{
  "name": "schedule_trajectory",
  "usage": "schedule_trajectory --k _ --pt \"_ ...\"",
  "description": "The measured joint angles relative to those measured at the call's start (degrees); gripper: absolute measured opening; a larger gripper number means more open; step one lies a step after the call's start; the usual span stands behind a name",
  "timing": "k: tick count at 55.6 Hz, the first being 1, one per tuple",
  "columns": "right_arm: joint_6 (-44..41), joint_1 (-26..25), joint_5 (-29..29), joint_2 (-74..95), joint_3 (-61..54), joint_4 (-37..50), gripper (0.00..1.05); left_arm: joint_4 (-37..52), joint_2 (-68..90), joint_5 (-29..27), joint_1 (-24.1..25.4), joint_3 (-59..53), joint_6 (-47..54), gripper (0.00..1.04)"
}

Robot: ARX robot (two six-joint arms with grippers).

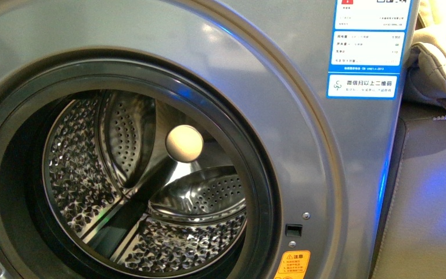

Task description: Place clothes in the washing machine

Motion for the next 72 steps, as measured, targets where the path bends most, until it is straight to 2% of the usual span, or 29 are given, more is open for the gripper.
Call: schedule_trajectory --k 19,39,45,49,58,72 --pt "-0.5 -0.3 -0.2 0.2 0.0 0.0 0.97 0.0 0.0 0.0 0.0 0.0 0.0 0.98" --pt "-0.3 -1.5 0.4 -0.6 -0.4 2.0 0.49 0.0 0.0 0.0 0.0 0.0 0.0 0.98" --pt "1.1 -1.5 0.0 -2.4 -2.3 3.4 0.3 0.0 0.0 0.0 0.0 0.0 0.0 0.98" --pt "1.8 -1.5 -0.1 -3.7 -3.5 4.0 0.22 0.0 0.0 0.0 0.0 0.0 0.0 0.98" --pt "2.8 -1.5 -1.9 -8.2 -8.4 5.2 0.13 0.0 0.0 0.0 0.0 0.0 0.0 0.98" --pt "2.7 -2.0 -7.1 -21.7 -17.9 7.7 0.13 0.0 0.0 0.0 0.0 0.0 0.0 0.98"
